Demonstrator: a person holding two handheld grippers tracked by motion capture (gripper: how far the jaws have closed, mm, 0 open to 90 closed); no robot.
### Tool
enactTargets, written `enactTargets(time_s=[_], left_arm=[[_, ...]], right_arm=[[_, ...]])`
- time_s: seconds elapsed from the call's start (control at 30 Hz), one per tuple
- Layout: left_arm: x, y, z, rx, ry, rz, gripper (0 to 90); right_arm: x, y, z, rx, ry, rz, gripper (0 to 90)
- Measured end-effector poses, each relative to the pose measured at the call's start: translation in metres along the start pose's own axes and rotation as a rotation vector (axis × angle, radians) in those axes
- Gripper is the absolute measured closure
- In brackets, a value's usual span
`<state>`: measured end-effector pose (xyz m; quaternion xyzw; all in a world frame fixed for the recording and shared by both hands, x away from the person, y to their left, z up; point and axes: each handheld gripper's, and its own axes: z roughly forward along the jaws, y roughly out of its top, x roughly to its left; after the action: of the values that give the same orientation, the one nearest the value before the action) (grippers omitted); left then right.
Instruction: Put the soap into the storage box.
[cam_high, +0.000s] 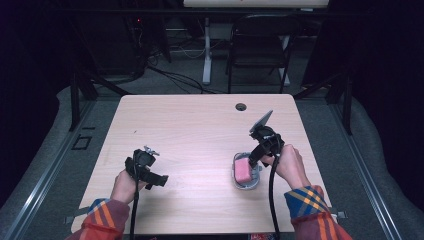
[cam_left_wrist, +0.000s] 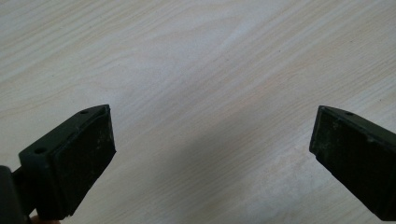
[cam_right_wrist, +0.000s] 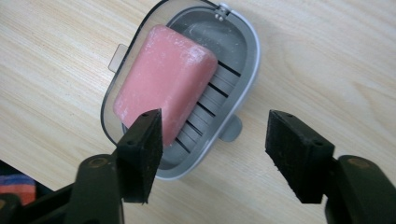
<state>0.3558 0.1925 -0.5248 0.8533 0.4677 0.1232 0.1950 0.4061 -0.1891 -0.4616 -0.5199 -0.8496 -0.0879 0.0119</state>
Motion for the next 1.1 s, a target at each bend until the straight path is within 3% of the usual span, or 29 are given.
enactTargets(time_s=[0.23,0.3,0.53,0.63,0.8,0.9,1.1], left_arm=[[0.000,0.000,0.000,-0.001,0.000,0.000,0.2],[0.000,0.000,0.000,-0.001,0.001,0.000,0.2],[0.000,0.000,0.000,-0.002,0.003,0.000,0.2],[-0.001,0.000,0.000,-0.006,0.004,0.000,0.2],[-0.001,0.000,0.001,-0.006,0.003,0.000,0.2],[-0.001,0.000,0.001,-0.006,0.003,0.000,0.2],[-0.001,0.000,0.000,-0.007,0.005,0.003,0.2]], right_arm=[[-0.003,-0.014,-0.011,-0.079,-0.022,-0.031,23.0],[-0.006,-0.018,-0.014,-0.078,-0.037,-0.058,19.1],[-0.016,-0.035,-0.019,-0.148,-0.049,-0.059,9.2],[-0.022,-0.044,-0.021,-0.154,-0.052,-0.072,5.3],[-0.028,-0.055,-0.024,-0.177,-0.076,-0.079,2.9],[-0.034,-0.068,-0.026,-0.232,-0.085,-0.074,3.0],[-0.045,-0.091,-0.021,-0.245,-0.107,-0.065,2.4]])
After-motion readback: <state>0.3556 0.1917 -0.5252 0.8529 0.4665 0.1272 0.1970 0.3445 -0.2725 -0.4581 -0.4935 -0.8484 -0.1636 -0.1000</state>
